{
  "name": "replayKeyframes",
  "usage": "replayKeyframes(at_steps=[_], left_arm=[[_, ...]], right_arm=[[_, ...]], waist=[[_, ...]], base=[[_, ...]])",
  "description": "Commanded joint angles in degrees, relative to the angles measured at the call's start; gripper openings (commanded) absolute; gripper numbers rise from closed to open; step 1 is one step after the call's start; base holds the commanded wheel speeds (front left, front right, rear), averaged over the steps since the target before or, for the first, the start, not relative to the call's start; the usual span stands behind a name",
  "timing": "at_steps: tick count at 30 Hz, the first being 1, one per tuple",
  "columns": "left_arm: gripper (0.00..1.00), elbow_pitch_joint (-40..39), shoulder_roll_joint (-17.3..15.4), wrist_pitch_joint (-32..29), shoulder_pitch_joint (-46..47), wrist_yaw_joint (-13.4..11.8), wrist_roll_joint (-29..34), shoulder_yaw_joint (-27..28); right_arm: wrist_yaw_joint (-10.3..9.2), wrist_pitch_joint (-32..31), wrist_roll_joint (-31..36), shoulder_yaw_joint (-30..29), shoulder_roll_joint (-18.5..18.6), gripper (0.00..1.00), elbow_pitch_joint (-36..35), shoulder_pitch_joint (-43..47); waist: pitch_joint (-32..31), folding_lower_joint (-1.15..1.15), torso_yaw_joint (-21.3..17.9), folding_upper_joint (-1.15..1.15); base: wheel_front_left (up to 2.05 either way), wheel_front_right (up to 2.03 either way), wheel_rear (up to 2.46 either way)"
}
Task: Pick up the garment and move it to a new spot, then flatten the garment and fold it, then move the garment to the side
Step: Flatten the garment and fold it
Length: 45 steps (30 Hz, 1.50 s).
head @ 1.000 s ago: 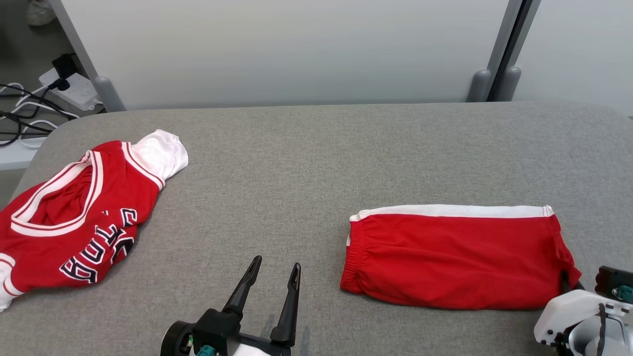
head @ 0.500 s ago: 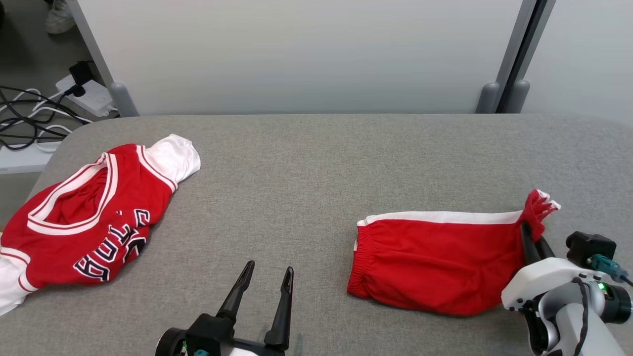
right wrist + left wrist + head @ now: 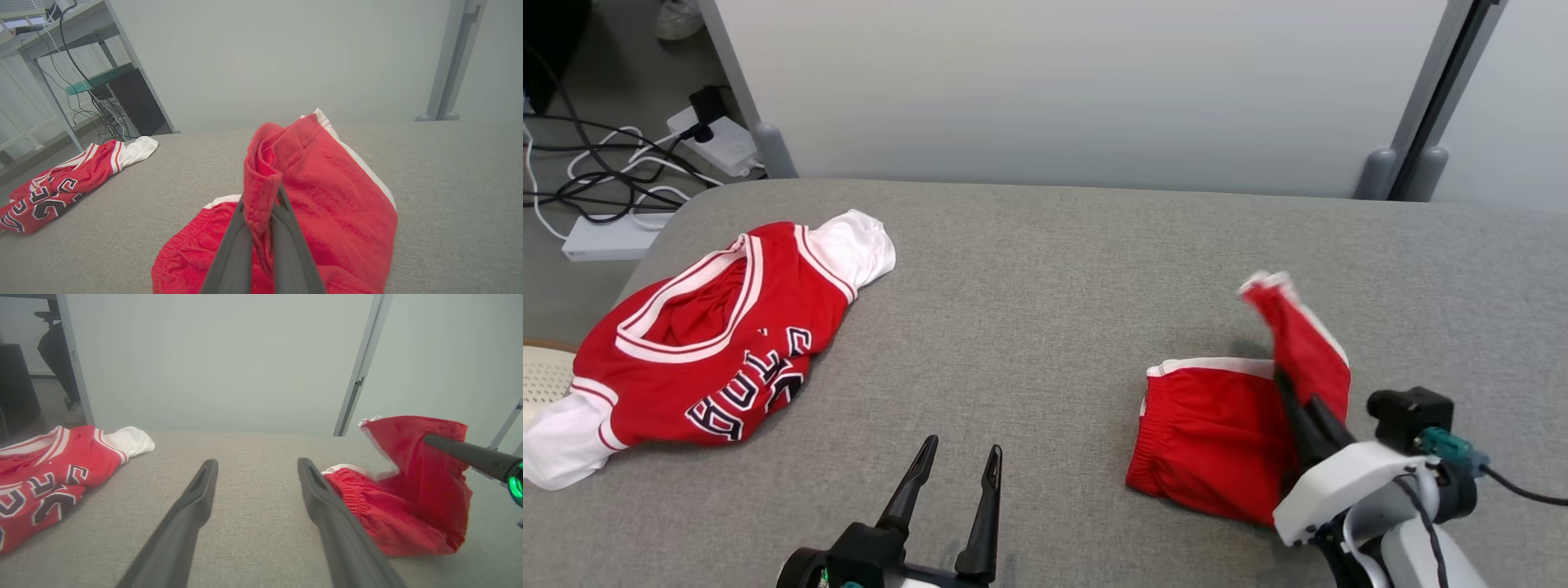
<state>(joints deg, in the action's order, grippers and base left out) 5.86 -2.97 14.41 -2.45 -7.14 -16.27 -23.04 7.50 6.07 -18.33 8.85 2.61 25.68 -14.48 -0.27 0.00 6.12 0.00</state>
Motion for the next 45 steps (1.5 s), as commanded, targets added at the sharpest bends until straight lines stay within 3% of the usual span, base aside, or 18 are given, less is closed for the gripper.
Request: replayKeyframes(at_steps=[1, 5, 15, 16, 18, 20, 28, 31, 42, 45], left_arm=[[1.0, -1.3, 0.09, 0.59, 0.76, -0.2, 0.21, 1.9], [1.0, -1.2, 0.09, 0.59, 0.95, -0.07, 0.15, 1.93], [1.0, -1.15, 0.09, 0.59, 1.88, -0.03, -0.3, 1.81], [1.0, -1.09, 0.09, 0.59, 1.93, -0.02, -0.34, 1.77], [1.0, -0.95, 0.09, 0.59, 2.05, -0.02, -0.47, 1.7], [1.0, -0.8, 0.09, 0.59, 2.12, -0.08, -0.58, 1.68], [1.0, -0.86, 0.09, 0.59, 1.44, -0.44, -0.41, 2.2], [1.0, -0.97, 0.09, 0.59, 1.26, -0.56, -0.41, 2.39], [1.0, -2.27, 0.09, 0.59, 0.82, -1.79, -3.07, 3.57], [1.0, -2.45, 0.09, 0.59, 1.21, -1.98, -3.15, 4.41]], right_arm=[[-0.01, -1.08, -1.17, 2.7, 0.27, 0.0, -3.44, 0.47], [-0.01, -2.76, -2.09, 5.81, 0.27, 0.0, -4.77, 2.34], [-0.01, -1.19, -4.37, 10.88, 0.27, 0.0, 0.06, 1.16], [-0.01, -1.0, -4.74, 11.74, 0.27, 0.2, 0.64, 0.8], [-0.01, -0.47, -5.69, 13.49, 0.27, 0.46, 1.61, 0.17], [-0.01, -0.17, -7.16, 15.25, 0.27, 1.0, 2.31, -0.28], [-0.01, 0.05, -16.34, 23.05, 0.27, 1.0, 1.64, -0.77], [-0.01, 0.87, -16.35, 23.89, 0.27, 1.0, 0.86, -1.44], [-0.01, 5.41, -1.53, 10.09, 0.27, 1.0, -0.62, -1.36], [-0.01, 6.09, 5.28, 5.74, 0.27, 1.0, -1.42, -0.86]], waist=[[0.3, 0.0, 0.67, 0.0], [0.72, 0.0, 1.51, 0.0], [1.84, 0.0, 2.93, 0.0], [1.87, 0.0, 3.04, 0.0], [1.82, 0.0, 3.22, 0.0], [1.68, 0.0, 3.38, 0.0], [0.85, 0.0, 2.78, 0.0], [0.62, 0.0, 1.93, 0.0], [-0.61, 0.0, -3.26, 0.0], [-0.6, 0.0, -4.84, 0.0]], base=[[0.0, 0.0, 0.0], [0.0, 0.0, 0.0], [0.0, 0.0, 0.0], [0.0, 0.0, 0.0], [0.0, 0.0, 0.0], [0.0, 0.0, 0.0], [0.0, 0.0, 0.0], [0.0, 0.0, 0.0], [0.0, 0.0, 0.0], [0.0, 0.0, 0.0]])
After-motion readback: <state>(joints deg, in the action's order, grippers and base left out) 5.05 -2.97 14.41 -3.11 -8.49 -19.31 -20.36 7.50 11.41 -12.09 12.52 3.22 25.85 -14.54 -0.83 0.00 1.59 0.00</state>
